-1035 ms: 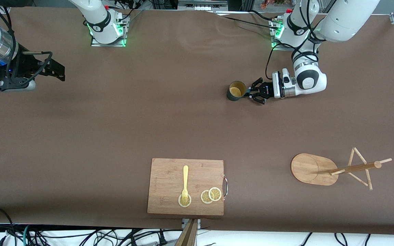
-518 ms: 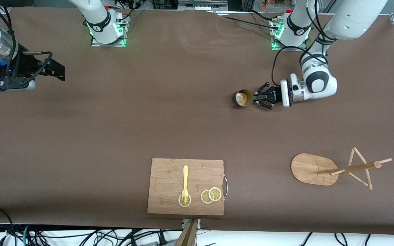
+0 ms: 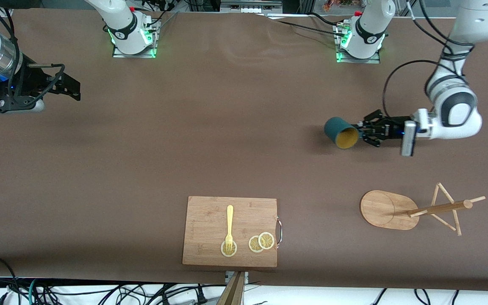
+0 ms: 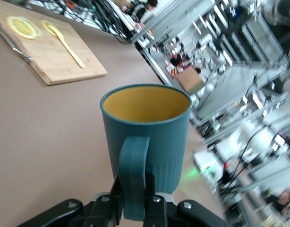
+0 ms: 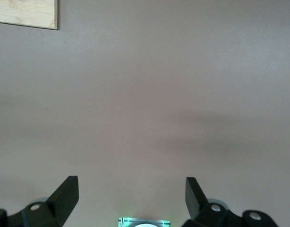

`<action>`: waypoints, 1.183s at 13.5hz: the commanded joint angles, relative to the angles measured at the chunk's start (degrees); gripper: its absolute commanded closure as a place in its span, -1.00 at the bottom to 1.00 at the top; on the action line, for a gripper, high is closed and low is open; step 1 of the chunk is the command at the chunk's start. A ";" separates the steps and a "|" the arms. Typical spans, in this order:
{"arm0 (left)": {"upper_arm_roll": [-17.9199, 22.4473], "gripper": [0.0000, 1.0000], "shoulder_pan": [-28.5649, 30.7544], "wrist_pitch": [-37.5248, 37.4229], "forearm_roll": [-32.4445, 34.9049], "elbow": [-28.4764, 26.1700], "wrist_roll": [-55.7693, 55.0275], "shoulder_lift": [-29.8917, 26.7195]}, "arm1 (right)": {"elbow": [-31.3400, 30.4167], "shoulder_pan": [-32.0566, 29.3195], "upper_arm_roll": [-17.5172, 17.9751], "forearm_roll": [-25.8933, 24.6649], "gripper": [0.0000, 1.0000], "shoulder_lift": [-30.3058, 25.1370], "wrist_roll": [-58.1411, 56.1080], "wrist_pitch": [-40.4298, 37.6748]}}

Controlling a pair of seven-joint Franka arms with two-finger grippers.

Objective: Pass cup and hang on rack
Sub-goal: 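Carry the mug to the wooden rack and hook it on a peg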

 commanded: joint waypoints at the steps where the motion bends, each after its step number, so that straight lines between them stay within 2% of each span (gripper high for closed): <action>1: 0.79 1.00 3.49 -6.39 0.91 5.75 -14.71 0.71 | 1.29 -0.69 0.42 -0.44 -1.00 0.49 -0.44 -0.76; 3: 0.71 1.00 7.09 -9.73 -0.92 8.04 -23.07 1.76 | 1.29 -0.69 0.42 -0.44 -1.00 0.58 -0.44 -0.76; 6: 0.71 1.00 11.58 -14.13 -9.96 8.57 -32.32 6.14 | 1.29 -0.69 0.42 -0.44 -1.00 0.58 -0.44 -0.76; 10: 0.71 1.00 13.17 -15.11 -20.60 10.42 -46.90 8.44 | 1.29 -0.69 0.42 -0.44 -1.00 0.58 -0.44 -0.76; 13: 0.62 1.00 14.57 -16.68 -24.56 15.24 -50.97 12.73 | 1.29 -0.69 0.42 -0.44 -1.00 0.58 -0.44 -0.76; 16: 0.62 1.00 15.28 -20.38 -28.62 17.54 -51.06 17.75 | 1.29 -0.69 0.42 -0.44 -1.00 0.58 -0.44 -0.76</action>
